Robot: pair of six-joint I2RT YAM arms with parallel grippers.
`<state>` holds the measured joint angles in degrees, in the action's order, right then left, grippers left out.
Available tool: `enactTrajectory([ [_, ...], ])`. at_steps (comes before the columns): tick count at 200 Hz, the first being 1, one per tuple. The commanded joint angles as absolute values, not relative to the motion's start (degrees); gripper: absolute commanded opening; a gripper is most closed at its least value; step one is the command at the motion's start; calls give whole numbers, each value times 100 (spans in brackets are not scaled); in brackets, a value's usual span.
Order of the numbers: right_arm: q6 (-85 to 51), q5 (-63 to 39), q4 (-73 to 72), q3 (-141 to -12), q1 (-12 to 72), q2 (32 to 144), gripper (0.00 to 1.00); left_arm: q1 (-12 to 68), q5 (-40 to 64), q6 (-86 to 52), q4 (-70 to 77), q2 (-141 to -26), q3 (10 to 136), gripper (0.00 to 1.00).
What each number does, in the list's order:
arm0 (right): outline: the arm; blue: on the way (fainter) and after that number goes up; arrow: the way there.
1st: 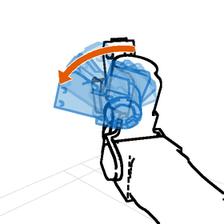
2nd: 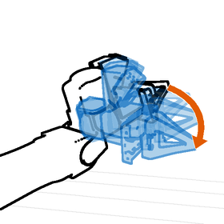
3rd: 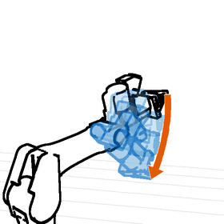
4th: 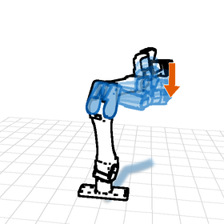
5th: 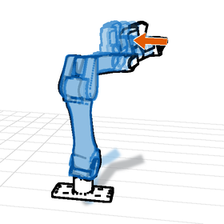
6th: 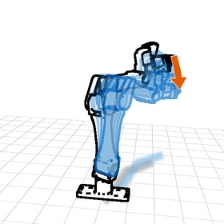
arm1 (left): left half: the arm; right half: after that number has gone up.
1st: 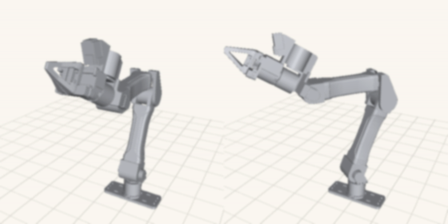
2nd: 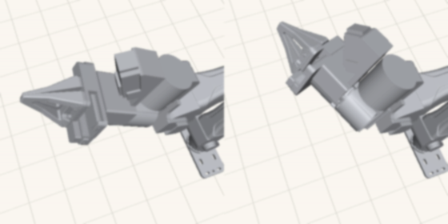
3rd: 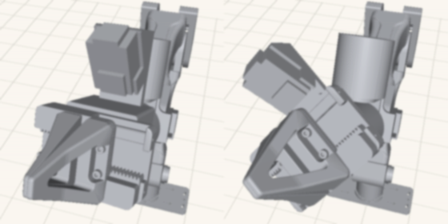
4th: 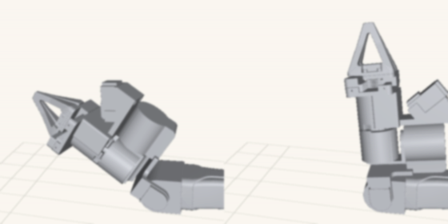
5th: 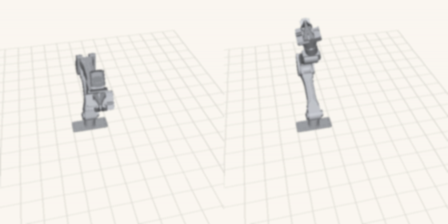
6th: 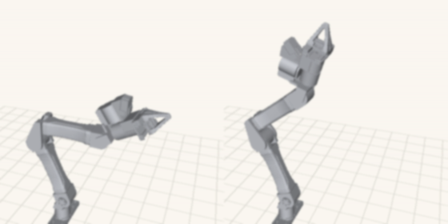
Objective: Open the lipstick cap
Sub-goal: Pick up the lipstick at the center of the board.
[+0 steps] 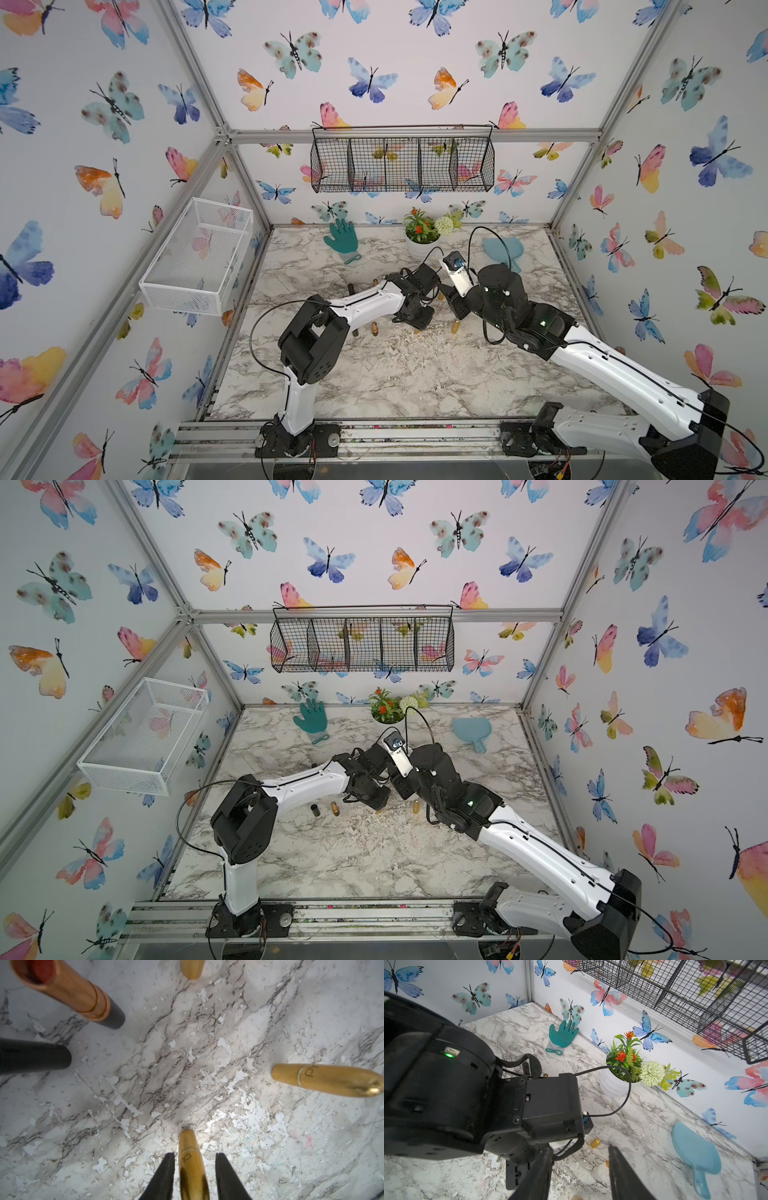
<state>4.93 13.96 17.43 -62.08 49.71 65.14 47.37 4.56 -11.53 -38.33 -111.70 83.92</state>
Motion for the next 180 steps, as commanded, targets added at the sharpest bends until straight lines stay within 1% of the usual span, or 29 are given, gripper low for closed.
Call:
enactTrajectory([
  [1,396,1468,1594,-6130,4983,6496,46,4772,337,-1090,-4115,-11268,8542,36],
  [34,388,1433,1564,-6117,4983,6572,46,4770,143,-1098,-4207,-11181,8517,37],
  [59,378,1389,1529,-6100,4983,6584,46,4772,138,-1099,-4210,-11162,8482,32],
  [77,378,1389,1532,-6108,4983,6594,46,4772,206,-1099,-4205,-11205,8506,26],
  [122,378,1397,1547,-6109,4983,6618,47,4772,337,-1125,-4248,-11212,8613,4],
  [132,381,1389,1542,-6092,4983,6618,46,4757,350,-1134,-4284,-11174,8615,1],
  [153,327,1245,1517,-6041,4983,6657,46,4647,500,-1073,-4459,-11042,8750,0],
  [180,276,933,1368,-5842,4990,6796,46,4180,930,-1028,-4745,-10600,8719,0],
])
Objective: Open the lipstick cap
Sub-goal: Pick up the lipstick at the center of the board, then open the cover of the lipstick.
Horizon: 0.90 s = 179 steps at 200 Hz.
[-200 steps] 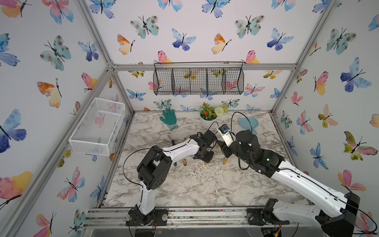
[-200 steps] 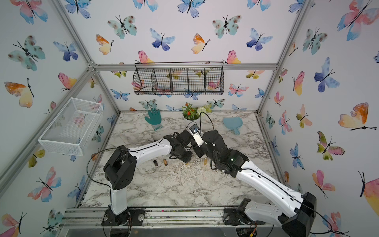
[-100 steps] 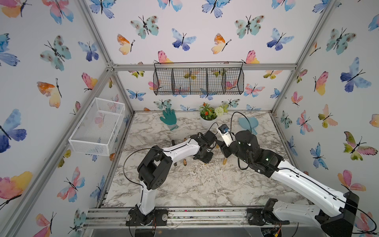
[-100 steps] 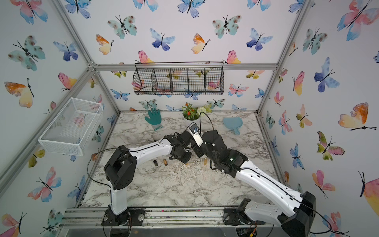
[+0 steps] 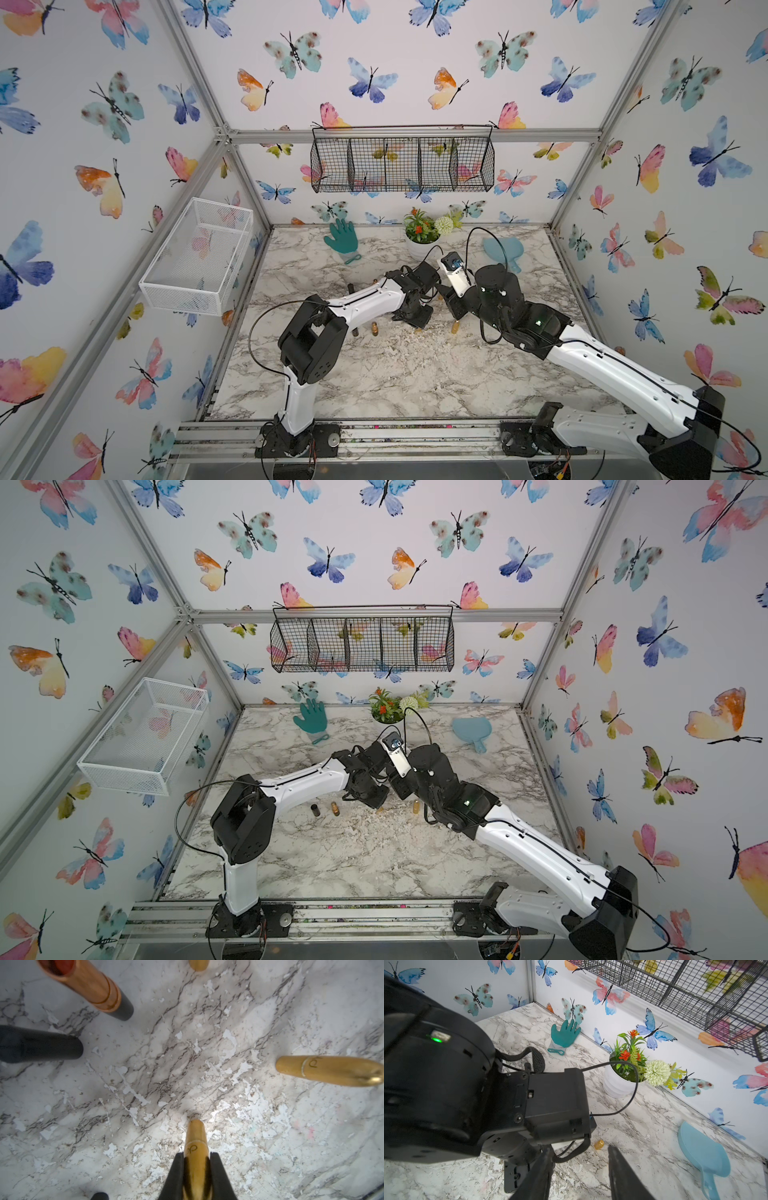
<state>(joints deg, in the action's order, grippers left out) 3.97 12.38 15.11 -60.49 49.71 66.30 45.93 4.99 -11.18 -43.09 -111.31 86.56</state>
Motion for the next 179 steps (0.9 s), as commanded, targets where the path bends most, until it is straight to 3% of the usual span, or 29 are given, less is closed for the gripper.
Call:
enactTrajectory([
  [1,274,924,1361,-5839,4987,6804,46,4160,953,-1028,-4754,-10578,8715,0],
  [38,270,289,1103,-5823,4980,7390,54,3285,2176,-1187,-4860,-9663,8212,0],
  [106,556,-967,853,-6711,4980,8855,55,2087,4293,-1266,-4641,-8669,7450,0],
  [179,790,-1432,1040,-7275,4980,9542,54,1767,4912,-1173,-4595,-8539,7399,0],
])
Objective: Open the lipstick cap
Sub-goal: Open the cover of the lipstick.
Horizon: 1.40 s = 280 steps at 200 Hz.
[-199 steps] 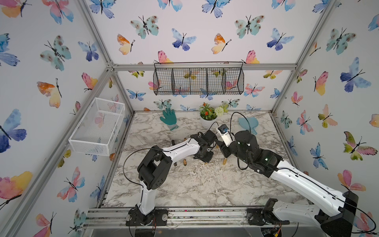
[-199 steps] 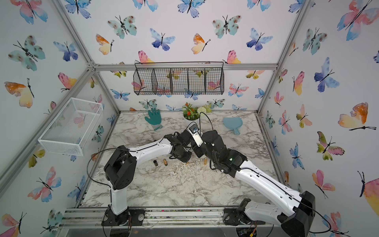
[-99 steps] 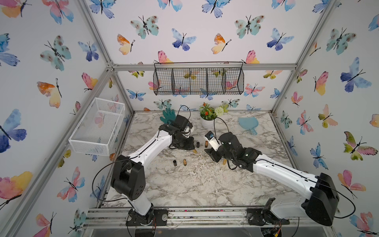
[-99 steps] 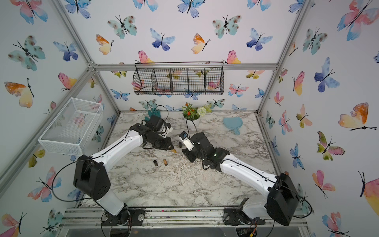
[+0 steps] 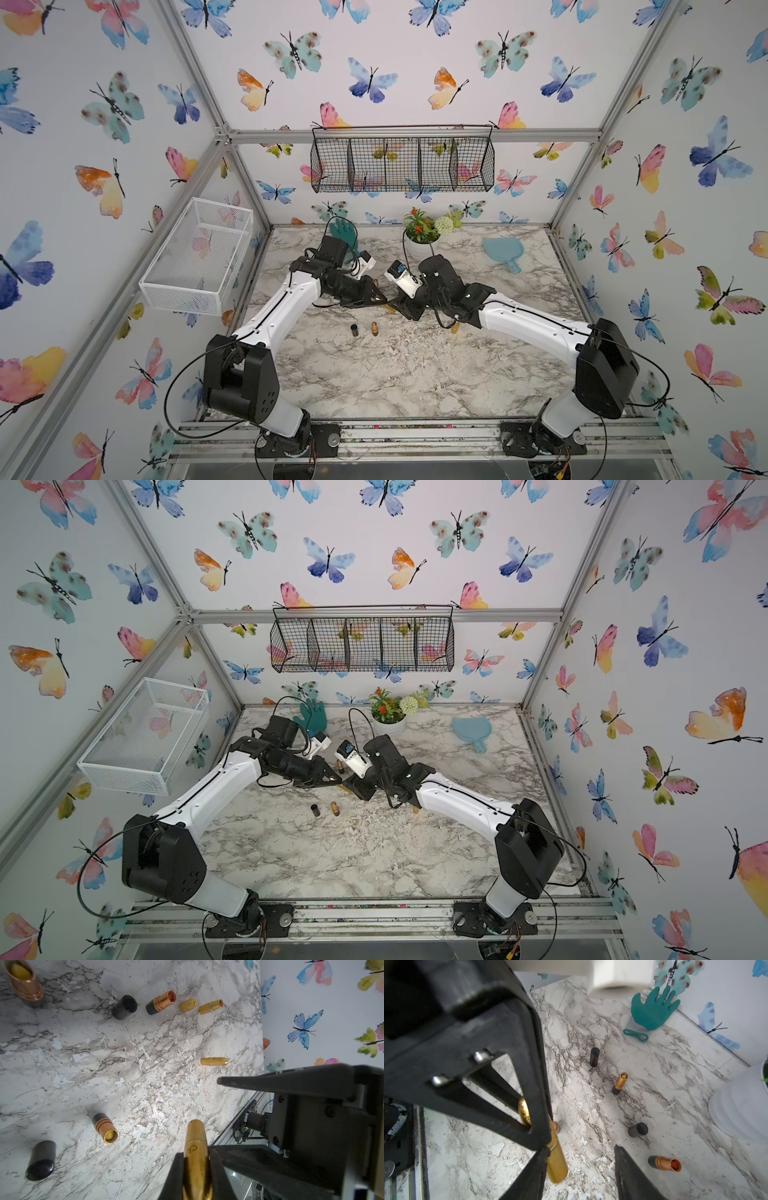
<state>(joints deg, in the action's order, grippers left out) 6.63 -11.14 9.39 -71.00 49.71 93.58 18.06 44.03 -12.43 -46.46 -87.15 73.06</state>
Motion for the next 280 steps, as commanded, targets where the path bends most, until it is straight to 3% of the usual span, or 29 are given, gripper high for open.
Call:
enactTrajectory([
  [1,791,-1446,1048,-7280,4982,9544,54,1762,4913,-1171,-4596,-8536,7400,0],
  [112,932,-1693,1187,-7330,4983,9725,53,1749,5002,-1094,-4641,-8727,7509,0],
  [166,1055,-1589,1246,-7431,4983,9649,38,1753,4938,-1067,-4667,-8746,7383,0],
  [210,1070,-1580,1177,-7389,4978,9491,38,1800,5015,-1020,-4674,-8893,7378,0],
  [239,1107,-1637,1370,-7530,4979,9580,16,1819,4970,-1012,-4671,-8943,7398,0],
  [280,1177,-1458,1490,-7433,4983,9469,3,1811,4892,-1054,-4659,-8965,7560,0],
])
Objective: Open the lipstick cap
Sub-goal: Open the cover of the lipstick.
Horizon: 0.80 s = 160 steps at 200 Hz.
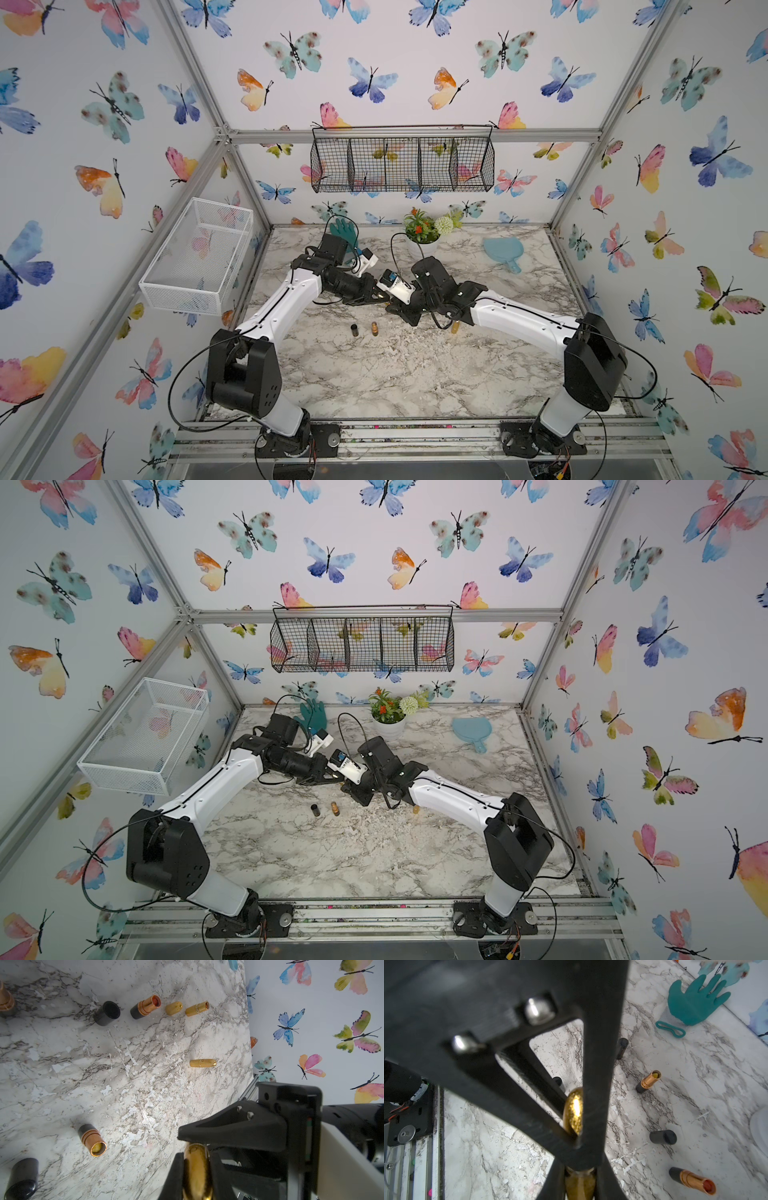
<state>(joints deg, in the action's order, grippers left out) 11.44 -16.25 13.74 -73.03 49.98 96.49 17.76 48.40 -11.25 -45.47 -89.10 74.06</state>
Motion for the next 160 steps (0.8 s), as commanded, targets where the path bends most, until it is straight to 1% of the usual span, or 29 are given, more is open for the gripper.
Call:
enactTrajectory([
  [1,1177,-1450,1492,-7430,4983,9468,3,1811,4889,-1055,-4659,-8969,7560,0],
  [25,1211,-1228,1649,-7316,4977,9362,2,1761,4769,-1063,-4651,-8991,7606,0],
  [66,1248,-454,2206,-7102,4983,9218,2,1577,4618,-1007,-4607,-9048,7645,0],
  [112,1024,-154,2230,-6471,4981,8706,2,1372,4936,-1109,-4403,-9175,7877,0],
  [160,941,66,2349,-6289,4984,8471,2,1281,5122,-1239,-4228,-9130,7866,0],
])
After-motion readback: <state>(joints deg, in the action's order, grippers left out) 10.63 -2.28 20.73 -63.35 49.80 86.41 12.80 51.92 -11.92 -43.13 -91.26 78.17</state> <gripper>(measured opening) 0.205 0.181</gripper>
